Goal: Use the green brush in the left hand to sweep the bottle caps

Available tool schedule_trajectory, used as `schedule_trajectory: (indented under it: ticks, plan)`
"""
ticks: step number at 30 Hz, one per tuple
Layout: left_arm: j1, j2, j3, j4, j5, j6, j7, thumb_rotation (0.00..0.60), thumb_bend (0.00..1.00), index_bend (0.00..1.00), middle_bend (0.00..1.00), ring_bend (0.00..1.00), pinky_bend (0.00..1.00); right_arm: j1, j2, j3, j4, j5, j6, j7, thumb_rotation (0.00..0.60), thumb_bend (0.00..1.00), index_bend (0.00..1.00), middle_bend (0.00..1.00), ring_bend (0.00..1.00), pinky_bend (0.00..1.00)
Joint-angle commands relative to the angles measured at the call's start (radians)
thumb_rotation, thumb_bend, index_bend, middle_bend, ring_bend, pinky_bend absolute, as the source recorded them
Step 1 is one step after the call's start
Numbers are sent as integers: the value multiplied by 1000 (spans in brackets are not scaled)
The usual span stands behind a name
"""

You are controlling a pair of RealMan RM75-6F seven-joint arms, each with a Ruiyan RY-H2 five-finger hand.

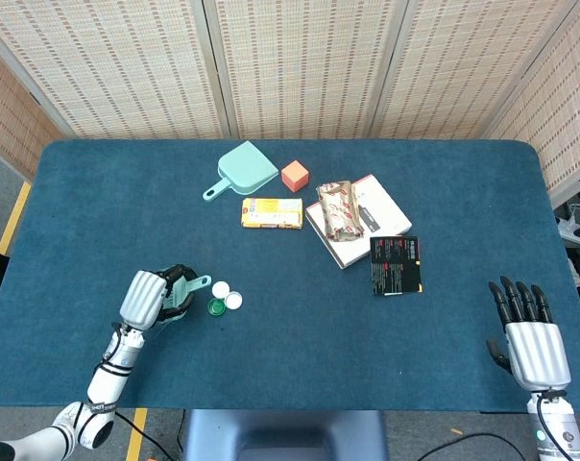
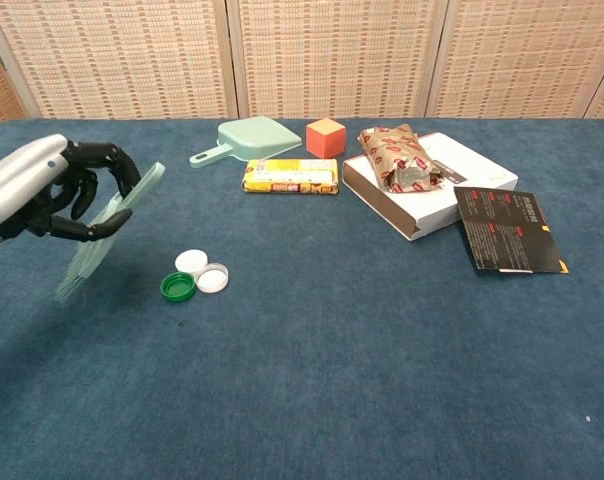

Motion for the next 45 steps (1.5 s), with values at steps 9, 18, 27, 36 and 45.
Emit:
schedule_trajectory:
  ticks: [9,18,27,36,45]
  plan:
    - [-65,-210,-5,410,34,57,-409,600,813,731,882,738,903,-5,6,3,-3,0,8,8,600,224,0,0,0,0]
    - [-97,-269,26,482,40,18,-442,600,810,731,882,738,903,-8,12,8,-5,2,16,18,600,224,0,0,0,0]
    - [-140,-307,55,487,57,5,-446,600,810,732,882,738,903,-15,23,10,-10,-4,29,39,600,224,0,0,0,0]
    - [-198,-360,75,476,76,-15,-436,600,808,732,882,738,903,-21,38,11,-16,-9,36,65,600,224,0,0,0,0]
    - [-250,-414,80,466,90,4,-418,600,804,732,882,738,903,-31,58,13,-18,-13,51,100,600,224,0,0,0,0]
